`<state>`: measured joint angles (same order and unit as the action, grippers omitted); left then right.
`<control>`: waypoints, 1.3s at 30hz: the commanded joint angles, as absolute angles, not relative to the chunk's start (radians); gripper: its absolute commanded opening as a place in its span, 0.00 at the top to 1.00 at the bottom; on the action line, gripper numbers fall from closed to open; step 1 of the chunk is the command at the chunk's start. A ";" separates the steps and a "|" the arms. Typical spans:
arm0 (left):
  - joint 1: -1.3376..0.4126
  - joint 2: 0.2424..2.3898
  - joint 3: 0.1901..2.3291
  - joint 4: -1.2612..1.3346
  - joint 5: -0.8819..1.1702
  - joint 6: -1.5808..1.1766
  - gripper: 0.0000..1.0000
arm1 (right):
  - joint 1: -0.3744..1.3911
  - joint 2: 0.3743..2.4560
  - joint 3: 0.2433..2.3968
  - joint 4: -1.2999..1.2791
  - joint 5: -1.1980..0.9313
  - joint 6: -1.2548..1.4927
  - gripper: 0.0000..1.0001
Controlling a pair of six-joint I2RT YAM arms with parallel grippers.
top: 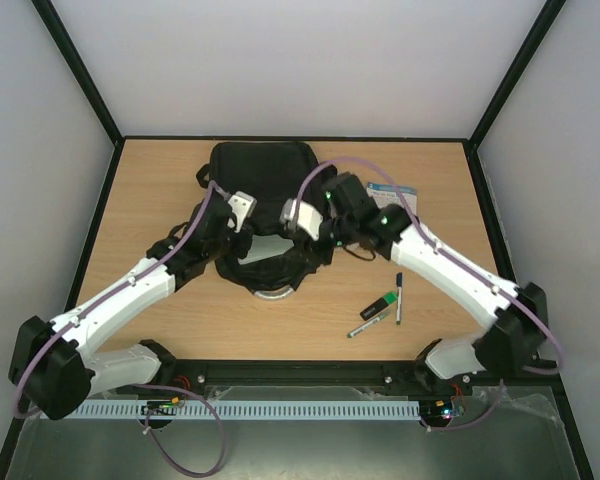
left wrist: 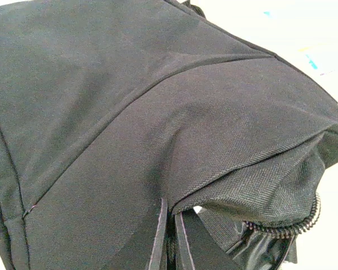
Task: Pack the student bag
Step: Adjust the book in the student bag.
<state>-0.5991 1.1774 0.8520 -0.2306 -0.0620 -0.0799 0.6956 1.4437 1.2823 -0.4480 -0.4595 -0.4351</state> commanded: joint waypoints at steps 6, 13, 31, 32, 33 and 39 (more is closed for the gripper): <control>-0.517 1.087 0.819 -0.091 0.046 -0.199 0.98 | 1.032 1.451 1.054 -0.275 0.149 -0.692 0.60; -0.494 1.022 0.792 -0.050 0.086 -0.234 0.98 | 1.090 1.595 1.064 -0.062 0.269 -0.784 0.62; -0.448 0.964 0.766 0.000 0.172 -0.292 0.98 | 1.134 1.947 1.123 0.336 0.343 -0.909 0.49; -0.448 0.962 0.764 0.000 0.173 -0.293 0.98 | 1.134 1.969 1.133 0.365 0.361 -0.910 0.50; -0.448 0.961 0.763 -0.001 0.173 -0.294 0.98 | 1.135 1.994 1.139 0.399 0.380 -0.910 0.50; -0.446 0.956 0.761 -0.006 0.180 -0.295 0.98 | 1.126 2.096 1.192 0.519 0.464 -0.918 0.65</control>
<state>-0.4500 1.0054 0.7517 -0.1215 0.1421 -0.2771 1.1263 2.0415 1.1500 0.4122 0.3973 -0.9161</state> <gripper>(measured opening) 0.023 0.397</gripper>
